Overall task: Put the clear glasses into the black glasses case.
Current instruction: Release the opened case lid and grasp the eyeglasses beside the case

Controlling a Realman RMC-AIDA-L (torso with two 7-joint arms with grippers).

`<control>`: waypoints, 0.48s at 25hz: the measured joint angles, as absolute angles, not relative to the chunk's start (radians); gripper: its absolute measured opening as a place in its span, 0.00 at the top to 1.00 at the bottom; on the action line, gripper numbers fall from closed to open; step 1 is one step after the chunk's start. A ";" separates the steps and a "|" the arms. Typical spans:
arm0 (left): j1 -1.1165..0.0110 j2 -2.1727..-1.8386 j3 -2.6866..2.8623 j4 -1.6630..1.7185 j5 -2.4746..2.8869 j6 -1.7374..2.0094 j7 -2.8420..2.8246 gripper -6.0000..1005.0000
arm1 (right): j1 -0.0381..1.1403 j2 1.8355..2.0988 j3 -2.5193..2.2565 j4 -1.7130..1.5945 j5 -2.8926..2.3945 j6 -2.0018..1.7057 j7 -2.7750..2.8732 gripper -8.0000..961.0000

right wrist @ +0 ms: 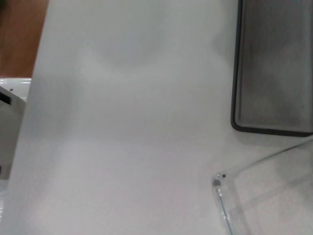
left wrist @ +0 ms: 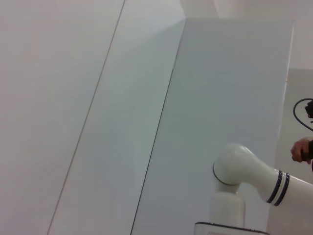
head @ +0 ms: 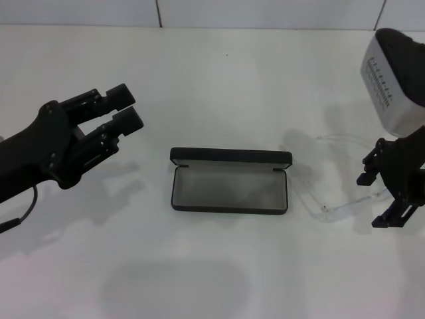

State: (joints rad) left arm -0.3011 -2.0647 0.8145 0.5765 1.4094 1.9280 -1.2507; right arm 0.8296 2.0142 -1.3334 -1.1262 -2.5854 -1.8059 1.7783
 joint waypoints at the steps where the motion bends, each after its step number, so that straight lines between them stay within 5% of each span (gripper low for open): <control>1: -0.301 -2.065 0.814 0.576 1.409 1.928 -1.252 0.62 | 0.831 2.014 -1.336 -1.115 -2.586 -1.794 1.775 0.24; 12: -0.293 -2.063 0.814 0.575 1.408 1.928 -1.256 0.63 | 0.839 2.016 -1.380 -1.038 -2.610 -1.706 1.767 0.26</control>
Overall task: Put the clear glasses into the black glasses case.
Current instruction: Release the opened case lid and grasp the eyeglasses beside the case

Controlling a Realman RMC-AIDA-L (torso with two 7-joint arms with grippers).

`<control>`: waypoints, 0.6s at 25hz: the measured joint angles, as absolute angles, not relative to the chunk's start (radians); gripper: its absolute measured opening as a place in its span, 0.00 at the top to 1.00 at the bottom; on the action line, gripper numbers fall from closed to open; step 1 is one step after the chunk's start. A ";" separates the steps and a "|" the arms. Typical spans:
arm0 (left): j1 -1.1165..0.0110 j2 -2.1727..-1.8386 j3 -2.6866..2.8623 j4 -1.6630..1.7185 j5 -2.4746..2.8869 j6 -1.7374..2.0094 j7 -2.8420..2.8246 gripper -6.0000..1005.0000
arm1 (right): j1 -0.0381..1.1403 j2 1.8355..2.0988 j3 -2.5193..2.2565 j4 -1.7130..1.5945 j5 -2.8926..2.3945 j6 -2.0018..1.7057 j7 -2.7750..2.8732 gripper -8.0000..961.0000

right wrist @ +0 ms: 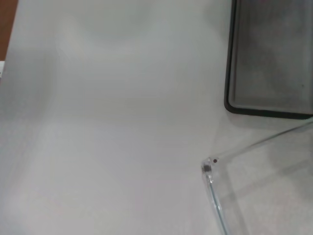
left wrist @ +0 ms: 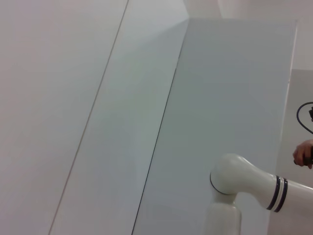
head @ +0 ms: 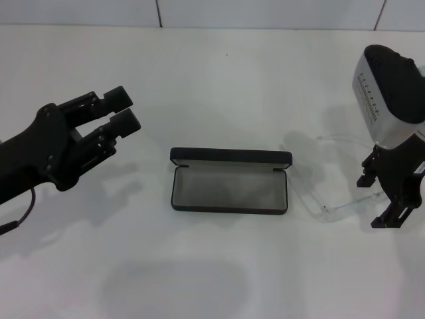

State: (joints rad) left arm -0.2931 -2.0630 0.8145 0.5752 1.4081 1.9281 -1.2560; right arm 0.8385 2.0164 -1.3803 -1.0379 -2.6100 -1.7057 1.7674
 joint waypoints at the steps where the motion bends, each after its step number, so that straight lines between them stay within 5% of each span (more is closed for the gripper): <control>1: -0.293 -2.063 0.814 0.575 1.407 1.928 -1.256 0.63 | 0.838 2.017 -1.381 -1.036 -2.611 -1.701 1.767 0.26; 11: -0.286 -2.063 0.815 0.575 1.406 1.928 -1.258 0.64 | 0.837 2.022 -1.389 -1.025 -2.611 -1.679 1.768 0.28; 15: -0.278 -2.063 0.815 0.575 1.405 1.928 -1.257 0.64 | 0.839 2.022 -1.403 -1.025 -2.614 -1.675 1.768 0.38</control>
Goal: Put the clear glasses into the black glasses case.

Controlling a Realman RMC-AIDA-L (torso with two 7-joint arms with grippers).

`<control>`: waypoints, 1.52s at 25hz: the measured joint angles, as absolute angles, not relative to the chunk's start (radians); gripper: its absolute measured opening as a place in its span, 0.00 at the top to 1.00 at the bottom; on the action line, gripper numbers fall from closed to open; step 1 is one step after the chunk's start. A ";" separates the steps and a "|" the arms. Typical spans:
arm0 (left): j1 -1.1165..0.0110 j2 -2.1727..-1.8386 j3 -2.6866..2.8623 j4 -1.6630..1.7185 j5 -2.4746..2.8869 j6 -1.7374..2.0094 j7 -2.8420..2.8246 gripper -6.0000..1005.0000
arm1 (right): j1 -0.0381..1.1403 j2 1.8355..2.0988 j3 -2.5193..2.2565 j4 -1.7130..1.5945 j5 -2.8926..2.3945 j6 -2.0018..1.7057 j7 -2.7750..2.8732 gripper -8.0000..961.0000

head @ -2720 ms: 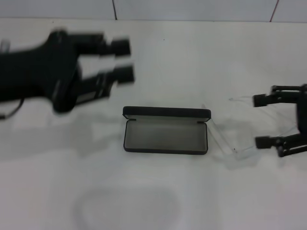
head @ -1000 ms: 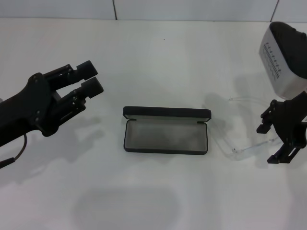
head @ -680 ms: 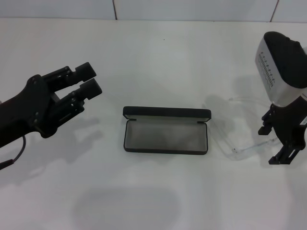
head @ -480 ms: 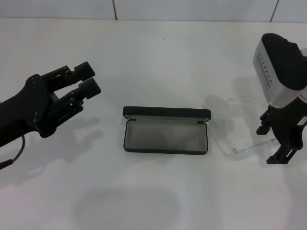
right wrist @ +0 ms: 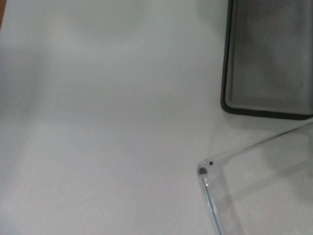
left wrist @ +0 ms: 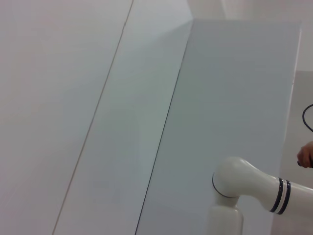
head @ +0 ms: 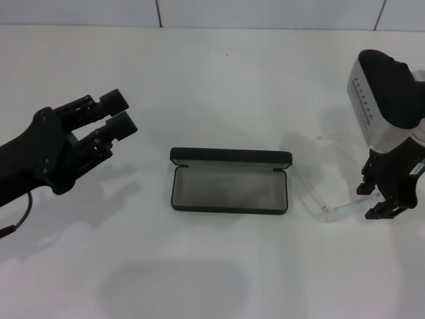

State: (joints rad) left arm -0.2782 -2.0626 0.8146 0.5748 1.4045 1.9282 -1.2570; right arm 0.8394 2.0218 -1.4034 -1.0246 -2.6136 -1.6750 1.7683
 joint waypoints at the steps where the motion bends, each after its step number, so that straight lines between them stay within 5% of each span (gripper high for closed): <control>1: -0.276 -2.061 0.815 0.573 1.404 1.928 -1.257 0.64 | 0.840 2.022 -1.408 -1.025 -2.614 -1.673 1.768 0.41; 15: -0.275 -2.052 0.815 0.554 1.399 1.928 -1.250 0.65 | 0.829 2.020 -1.427 -1.083 -2.623 -1.740 1.777 0.85; 38: -0.386 -2.084 0.839 0.575 1.209 1.990 -1.362 0.68 | 0.500 2.018 -0.974 -1.722 -2.161 -2.083 1.800 0.87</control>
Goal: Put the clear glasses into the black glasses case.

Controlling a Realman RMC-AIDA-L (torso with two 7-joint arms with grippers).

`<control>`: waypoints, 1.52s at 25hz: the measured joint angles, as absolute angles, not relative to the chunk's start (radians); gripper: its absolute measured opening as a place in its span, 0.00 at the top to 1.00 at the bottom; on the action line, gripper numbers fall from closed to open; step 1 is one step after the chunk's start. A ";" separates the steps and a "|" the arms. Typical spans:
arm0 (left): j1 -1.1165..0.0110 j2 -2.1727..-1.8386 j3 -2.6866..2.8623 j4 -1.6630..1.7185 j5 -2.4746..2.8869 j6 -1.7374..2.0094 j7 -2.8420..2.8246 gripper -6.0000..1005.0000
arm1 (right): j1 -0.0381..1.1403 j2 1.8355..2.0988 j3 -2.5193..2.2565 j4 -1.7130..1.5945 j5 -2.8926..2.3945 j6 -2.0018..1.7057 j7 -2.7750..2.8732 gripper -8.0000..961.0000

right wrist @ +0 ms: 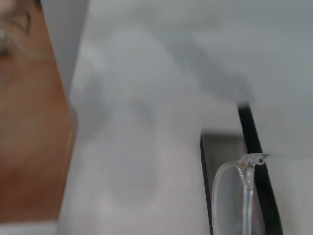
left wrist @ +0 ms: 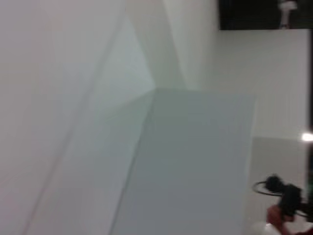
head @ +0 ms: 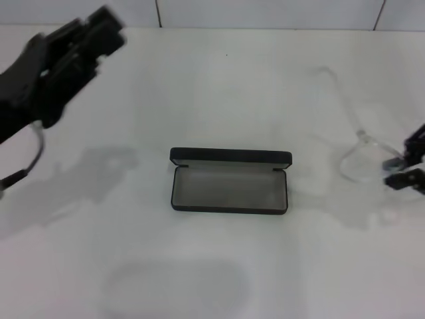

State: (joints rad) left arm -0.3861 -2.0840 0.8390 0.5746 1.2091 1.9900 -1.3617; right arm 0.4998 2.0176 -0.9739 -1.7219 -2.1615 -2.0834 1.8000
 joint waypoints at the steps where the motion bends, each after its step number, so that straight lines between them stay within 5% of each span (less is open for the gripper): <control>1: -0.403 -2.085 0.851 0.576 1.209 1.992 -1.362 0.70 | 0.479 2.020 -0.980 -1.718 -2.116 -2.060 1.785 0.87; 10: -0.478 -2.089 0.911 0.564 1.199 1.992 -1.305 0.92 | 0.318 2.023 -1.198 -1.583 -1.815 -1.750 1.532 0.87; 38: -0.507 -2.090 1.043 0.526 1.226 1.802 -1.238 0.93 | 0.507 2.025 -1.307 -1.227 -1.567 -1.707 1.361 0.87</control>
State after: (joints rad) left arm -0.5067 -2.0902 1.0430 0.5261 1.2257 1.8021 -1.2379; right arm 0.5072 2.0248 -1.3074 -1.2266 -1.5671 -1.7071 1.3612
